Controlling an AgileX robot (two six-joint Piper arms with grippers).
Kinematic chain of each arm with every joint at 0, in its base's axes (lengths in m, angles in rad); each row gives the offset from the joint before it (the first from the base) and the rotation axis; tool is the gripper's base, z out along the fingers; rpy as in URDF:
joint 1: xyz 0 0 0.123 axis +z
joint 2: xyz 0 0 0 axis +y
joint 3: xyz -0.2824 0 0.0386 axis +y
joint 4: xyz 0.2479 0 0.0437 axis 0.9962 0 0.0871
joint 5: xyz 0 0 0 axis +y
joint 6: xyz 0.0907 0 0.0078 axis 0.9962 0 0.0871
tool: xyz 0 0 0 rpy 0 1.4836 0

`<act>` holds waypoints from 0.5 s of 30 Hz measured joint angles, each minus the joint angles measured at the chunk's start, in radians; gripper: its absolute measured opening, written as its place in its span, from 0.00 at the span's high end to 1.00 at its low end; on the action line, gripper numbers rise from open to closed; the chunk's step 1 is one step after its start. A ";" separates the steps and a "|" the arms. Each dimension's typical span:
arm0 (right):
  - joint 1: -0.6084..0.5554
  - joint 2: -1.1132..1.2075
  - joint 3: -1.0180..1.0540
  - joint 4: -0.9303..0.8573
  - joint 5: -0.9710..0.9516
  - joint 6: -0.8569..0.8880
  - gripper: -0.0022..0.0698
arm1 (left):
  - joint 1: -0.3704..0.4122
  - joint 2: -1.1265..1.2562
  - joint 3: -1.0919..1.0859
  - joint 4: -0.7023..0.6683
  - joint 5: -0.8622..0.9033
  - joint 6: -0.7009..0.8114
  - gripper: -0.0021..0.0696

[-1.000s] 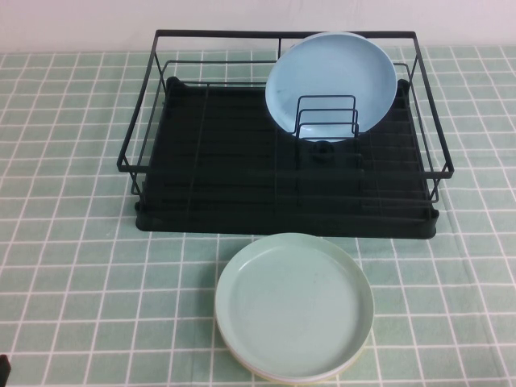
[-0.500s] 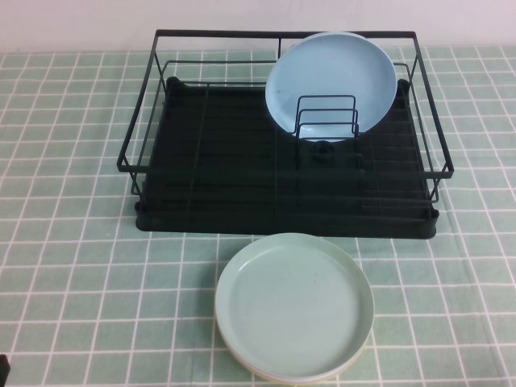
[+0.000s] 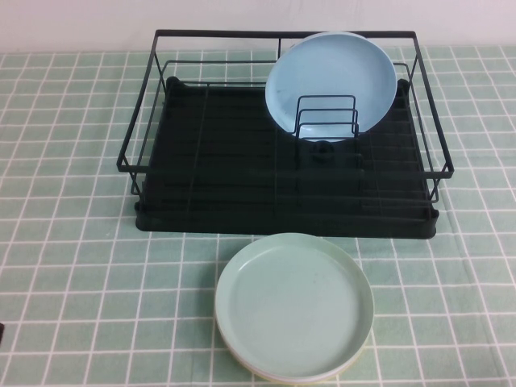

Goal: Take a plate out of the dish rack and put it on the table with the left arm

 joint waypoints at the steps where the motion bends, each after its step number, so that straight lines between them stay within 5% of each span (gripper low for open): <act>1: 0.000 0.000 0.000 0.000 0.000 0.000 1.00 | 0.000 0.000 0.000 -0.012 -0.016 -0.009 0.98; 7: 0.000 0.000 0.000 0.000 0.000 0.000 1.00 | 0.000 0.009 -0.060 -0.031 0.094 0.010 0.98; 15: 0.000 0.000 0.000 0.000 0.000 0.000 1.00 | 0.000 0.361 -0.530 0.057 0.558 0.416 0.98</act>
